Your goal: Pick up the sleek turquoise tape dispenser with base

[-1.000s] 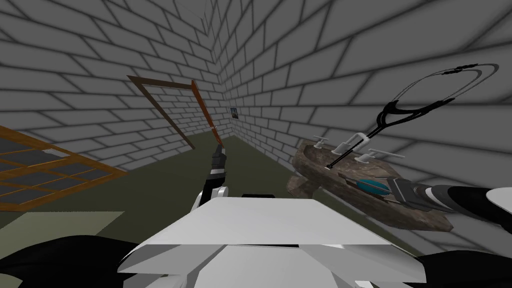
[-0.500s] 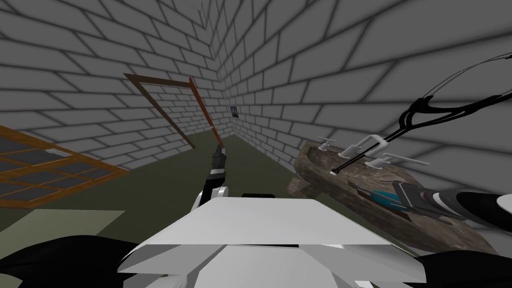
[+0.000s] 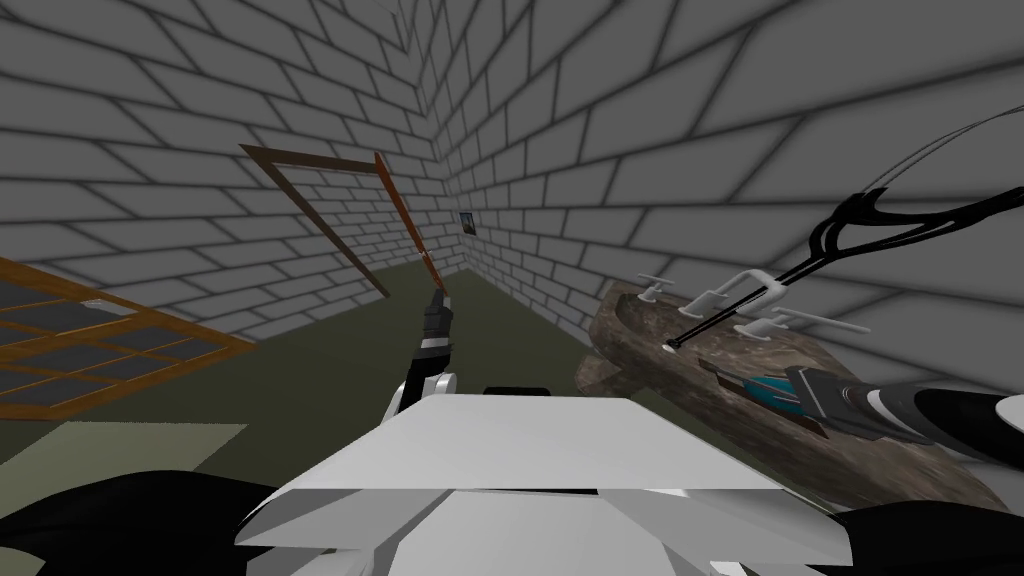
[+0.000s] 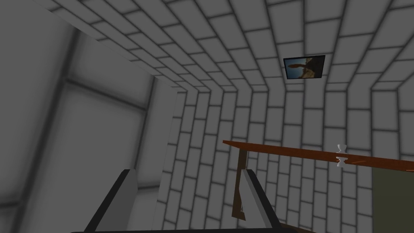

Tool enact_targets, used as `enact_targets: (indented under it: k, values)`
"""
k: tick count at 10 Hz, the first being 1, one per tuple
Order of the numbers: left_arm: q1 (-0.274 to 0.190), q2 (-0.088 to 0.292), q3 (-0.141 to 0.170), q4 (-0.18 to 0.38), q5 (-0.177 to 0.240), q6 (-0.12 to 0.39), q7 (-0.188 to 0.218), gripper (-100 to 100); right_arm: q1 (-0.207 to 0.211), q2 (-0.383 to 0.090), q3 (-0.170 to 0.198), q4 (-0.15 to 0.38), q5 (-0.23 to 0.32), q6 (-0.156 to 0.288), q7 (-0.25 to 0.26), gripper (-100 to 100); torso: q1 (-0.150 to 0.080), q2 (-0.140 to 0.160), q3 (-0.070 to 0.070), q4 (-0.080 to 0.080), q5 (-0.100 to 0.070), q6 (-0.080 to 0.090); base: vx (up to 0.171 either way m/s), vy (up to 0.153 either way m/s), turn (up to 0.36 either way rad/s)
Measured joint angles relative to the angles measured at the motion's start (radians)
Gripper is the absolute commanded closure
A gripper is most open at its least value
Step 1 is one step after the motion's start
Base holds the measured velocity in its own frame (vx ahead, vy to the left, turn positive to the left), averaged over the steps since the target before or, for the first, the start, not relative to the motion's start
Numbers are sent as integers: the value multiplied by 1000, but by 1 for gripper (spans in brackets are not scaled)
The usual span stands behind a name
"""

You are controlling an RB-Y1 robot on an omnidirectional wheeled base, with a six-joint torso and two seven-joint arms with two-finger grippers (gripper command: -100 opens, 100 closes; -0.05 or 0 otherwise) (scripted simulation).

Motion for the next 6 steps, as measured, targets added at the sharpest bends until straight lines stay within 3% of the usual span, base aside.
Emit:
enact_targets:
  k: [1, 2, 3, 5, 6]
  values:
    - [0, 0, 0, 0, 0, 0, 0, 0, 0, 0, 0, 0, 0, 0, 0, 100, 0, 0, 0, 0, 0, 0, 0, 0, 0]
    - [0, 0, 0, 0, 0, 0, 0, 0, 0, 0, 0, 0, 0, 0, 0, 0, 0, 1, 0, 0, 0, 0, 0, 0, 0]
    - [0, 0, 0, 0, 0, 0, 0, 0, 0, 0, 0, 0, 0, 0, 0, 100, 0, 1, 0, 0, 0, 0, -54, 6, 25]
    - [0, 0, 0, 0, 0, 0, 0, 0, 3, -19, -14, -30, 8, -24, -40, 100, 2, 5, 3, 1, 1, 0, -61, 1, 22]
    - [0, 0, 0, 0, 0, 0, 0, 0, 3, -21, -15, -31, 8, -27, -44, 0, 1, 4, 2, 1, 1, 1, -5, 1, -3]
